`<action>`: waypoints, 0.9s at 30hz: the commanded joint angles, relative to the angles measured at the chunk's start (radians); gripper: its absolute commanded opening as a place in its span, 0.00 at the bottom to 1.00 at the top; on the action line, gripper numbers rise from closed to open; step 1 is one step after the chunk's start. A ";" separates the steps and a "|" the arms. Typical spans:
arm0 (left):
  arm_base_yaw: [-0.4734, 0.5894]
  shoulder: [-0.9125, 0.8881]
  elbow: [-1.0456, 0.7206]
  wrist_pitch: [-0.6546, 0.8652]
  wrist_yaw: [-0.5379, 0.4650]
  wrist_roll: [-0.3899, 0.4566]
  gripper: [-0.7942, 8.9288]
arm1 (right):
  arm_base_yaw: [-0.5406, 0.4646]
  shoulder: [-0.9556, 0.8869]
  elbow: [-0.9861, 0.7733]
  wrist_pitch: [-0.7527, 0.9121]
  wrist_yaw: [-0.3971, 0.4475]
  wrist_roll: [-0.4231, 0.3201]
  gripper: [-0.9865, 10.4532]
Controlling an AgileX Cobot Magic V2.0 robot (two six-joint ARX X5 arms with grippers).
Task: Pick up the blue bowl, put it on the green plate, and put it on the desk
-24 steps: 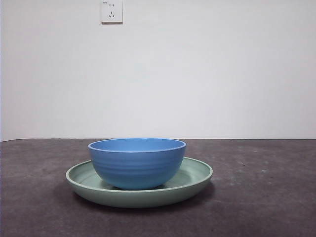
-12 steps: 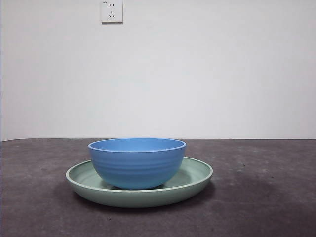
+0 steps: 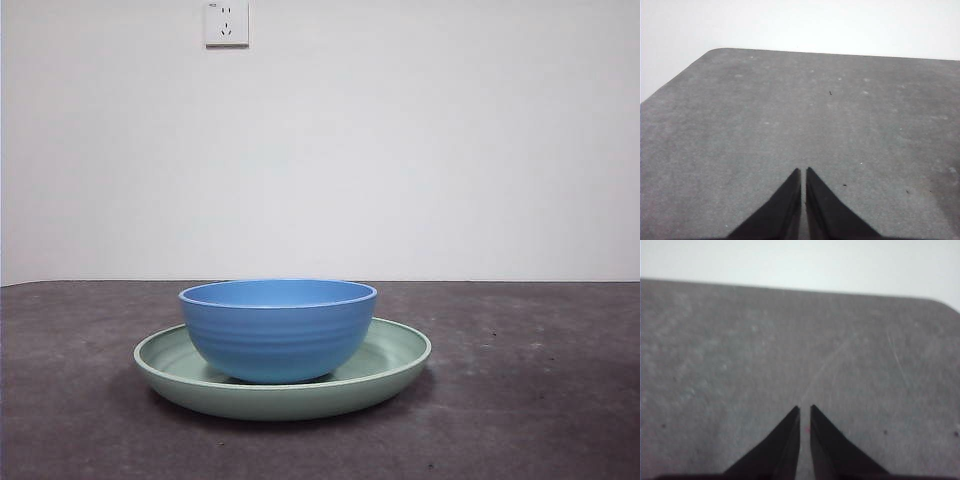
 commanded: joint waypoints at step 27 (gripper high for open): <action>-0.001 -0.002 -0.020 -0.007 -0.007 0.005 0.10 | 0.058 -0.002 -0.028 0.053 0.022 0.011 0.11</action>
